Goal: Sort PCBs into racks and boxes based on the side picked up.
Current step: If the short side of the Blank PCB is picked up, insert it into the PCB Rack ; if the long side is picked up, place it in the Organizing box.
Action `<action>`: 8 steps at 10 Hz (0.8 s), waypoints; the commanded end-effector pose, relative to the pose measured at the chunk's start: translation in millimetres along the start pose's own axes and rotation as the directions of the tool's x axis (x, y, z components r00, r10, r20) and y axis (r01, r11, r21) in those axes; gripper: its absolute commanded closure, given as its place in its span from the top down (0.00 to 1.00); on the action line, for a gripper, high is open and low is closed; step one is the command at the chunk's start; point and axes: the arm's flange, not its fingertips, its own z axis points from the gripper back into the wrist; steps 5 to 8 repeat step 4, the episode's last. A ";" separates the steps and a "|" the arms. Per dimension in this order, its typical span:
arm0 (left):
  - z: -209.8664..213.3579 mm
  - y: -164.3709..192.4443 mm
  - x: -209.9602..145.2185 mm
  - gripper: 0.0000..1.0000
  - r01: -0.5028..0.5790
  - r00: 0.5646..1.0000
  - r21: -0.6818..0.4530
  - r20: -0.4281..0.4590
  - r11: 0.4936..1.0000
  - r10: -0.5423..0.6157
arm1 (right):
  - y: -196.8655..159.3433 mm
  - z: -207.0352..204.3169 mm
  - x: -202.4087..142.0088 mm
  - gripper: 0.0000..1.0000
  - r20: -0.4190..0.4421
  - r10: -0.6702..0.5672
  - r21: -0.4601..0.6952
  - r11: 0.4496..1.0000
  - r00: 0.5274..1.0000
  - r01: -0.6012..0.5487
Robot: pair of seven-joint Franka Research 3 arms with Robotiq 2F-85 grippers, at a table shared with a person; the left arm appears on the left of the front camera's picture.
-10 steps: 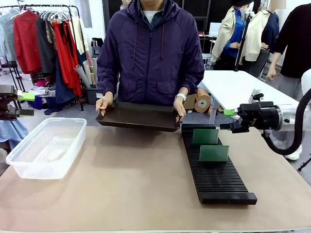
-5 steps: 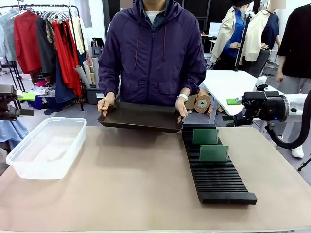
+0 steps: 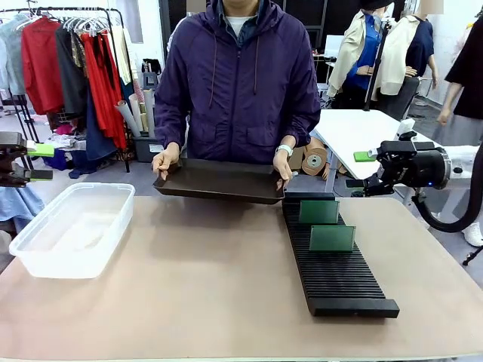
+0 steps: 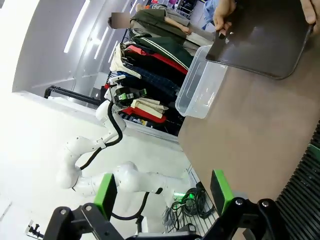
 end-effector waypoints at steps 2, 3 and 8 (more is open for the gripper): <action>1.1 -1.4 -0.5 1.00 0.001 1.000 -0.012 0.006 1.000 -0.001 | 0.2 -1.5 0.9 1.00 0.001 0.017 -0.008 1.000 1.000 -0.017; 1.1 -1.4 -0.5 1.00 0.001 1.000 -0.012 0.006 1.000 -0.001 | 0.2 -1.5 0.9 1.00 0.001 0.017 -0.008 1.000 1.000 -0.017; 1.1 -1.4 -0.5 1.00 0.001 1.000 -0.012 0.006 1.000 -0.001 | 0.2 -1.5 0.9 1.00 0.001 0.017 -0.008 1.000 1.000 -0.017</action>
